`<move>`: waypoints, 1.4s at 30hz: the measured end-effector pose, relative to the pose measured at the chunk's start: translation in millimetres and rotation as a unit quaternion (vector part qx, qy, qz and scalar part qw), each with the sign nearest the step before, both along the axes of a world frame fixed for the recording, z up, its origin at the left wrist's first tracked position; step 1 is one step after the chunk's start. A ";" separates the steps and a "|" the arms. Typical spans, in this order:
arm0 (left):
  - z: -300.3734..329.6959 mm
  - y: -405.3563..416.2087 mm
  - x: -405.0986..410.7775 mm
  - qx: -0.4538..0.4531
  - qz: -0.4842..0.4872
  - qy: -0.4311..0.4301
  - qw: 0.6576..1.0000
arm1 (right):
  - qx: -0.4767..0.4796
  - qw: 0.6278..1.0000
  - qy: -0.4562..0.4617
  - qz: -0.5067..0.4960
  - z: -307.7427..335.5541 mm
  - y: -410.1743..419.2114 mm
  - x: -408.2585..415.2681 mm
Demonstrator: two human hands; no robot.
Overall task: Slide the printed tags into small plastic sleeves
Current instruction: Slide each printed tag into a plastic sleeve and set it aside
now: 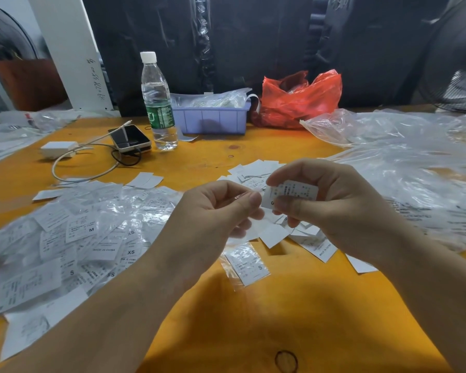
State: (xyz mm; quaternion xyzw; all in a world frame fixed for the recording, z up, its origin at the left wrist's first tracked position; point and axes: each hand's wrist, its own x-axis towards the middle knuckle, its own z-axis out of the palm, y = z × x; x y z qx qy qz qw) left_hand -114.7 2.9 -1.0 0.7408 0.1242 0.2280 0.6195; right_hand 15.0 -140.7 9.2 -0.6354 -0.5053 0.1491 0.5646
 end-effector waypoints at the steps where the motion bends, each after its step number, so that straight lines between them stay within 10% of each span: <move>1: 0.1 0.1 0.0 -0.002 0.000 0.001 1.000 | -0.006 1.000 0.001 0.002 0.1 -0.1 -0.1; 42: -1.0 0.3 1.5 -0.032 0.002 0.000 0.999 | -0.049 0.999 0.016 -0.005 -0.3 0.6 -4.2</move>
